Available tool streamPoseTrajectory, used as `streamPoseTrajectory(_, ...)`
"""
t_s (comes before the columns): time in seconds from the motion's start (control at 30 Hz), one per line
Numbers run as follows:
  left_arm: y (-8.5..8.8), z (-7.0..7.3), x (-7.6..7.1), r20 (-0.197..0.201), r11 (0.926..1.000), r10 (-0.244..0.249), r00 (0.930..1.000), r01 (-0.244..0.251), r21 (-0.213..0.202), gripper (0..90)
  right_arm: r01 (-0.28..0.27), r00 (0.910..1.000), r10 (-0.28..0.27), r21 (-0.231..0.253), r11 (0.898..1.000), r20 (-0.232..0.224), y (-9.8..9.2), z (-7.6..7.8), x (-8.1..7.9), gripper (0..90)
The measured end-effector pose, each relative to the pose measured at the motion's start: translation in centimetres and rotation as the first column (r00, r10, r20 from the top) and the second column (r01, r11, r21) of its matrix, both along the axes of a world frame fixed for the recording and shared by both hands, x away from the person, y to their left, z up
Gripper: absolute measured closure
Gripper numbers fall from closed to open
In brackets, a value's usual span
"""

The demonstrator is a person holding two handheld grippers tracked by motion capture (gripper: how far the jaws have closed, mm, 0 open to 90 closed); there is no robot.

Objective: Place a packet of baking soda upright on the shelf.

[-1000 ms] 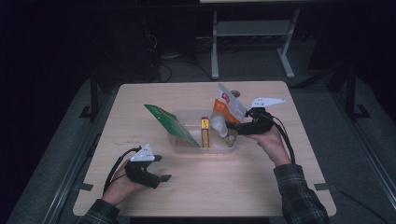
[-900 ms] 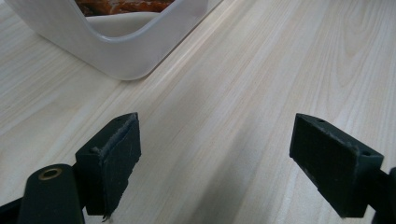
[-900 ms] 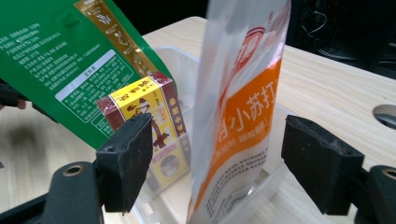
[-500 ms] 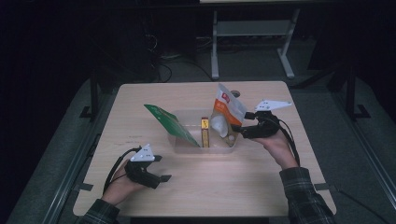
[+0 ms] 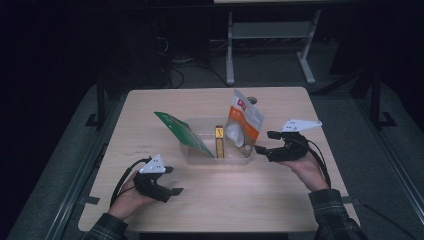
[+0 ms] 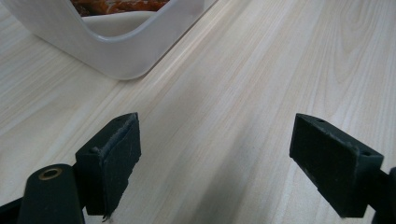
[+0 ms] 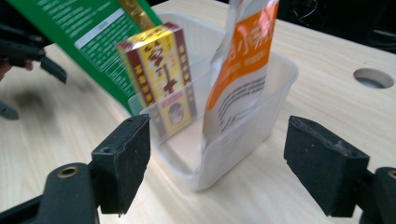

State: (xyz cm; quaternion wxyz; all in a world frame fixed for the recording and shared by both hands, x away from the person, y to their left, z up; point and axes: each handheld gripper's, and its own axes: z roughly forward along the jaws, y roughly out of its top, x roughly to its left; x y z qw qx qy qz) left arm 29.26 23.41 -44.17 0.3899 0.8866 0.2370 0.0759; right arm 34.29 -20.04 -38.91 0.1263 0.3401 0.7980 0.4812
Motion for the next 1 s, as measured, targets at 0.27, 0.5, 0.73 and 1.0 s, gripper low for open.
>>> streamPoseTrajectory(0.27, -0.1, -0.1, 0.0, -0.005, 1.0000, -0.009, 0.9999, 0.009, 0.002, 15.9, -0.018, 0.9998, 0.017, -0.034, 0.999, -0.010, -0.1, -0.8, -1.5, 22.1)
streamPoseTrajectory(0.5, -0.1, -0.2, -0.2, -0.009, 0.9998, -0.016, 0.9998, 0.016, 0.015, 15.9, -0.031, 0.9991, 0.028, -0.073, 0.997, -0.031, -0.1, -1.9, -2.6, 21.2)
streamPoseTrajectory(0.73, 0.2, -0.4, -0.8, -0.020, 0.9988, -0.039, 0.9990, 0.040, 0.028, 15.9, -0.065, 0.9975, 0.061, -0.116, 0.991, -0.034, 0.4, -2.7, -3.9, 20.1)
streamPoseTrajectory(1.0, 0.7, -0.6, -1.4, -0.041, 0.9965, -0.066, 0.9970, 0.068, 0.048, 16.0, -0.115, 0.9930, 0.109, -0.148, 0.982, -0.047, 1.3, -3.8, -5.0, 19.0)
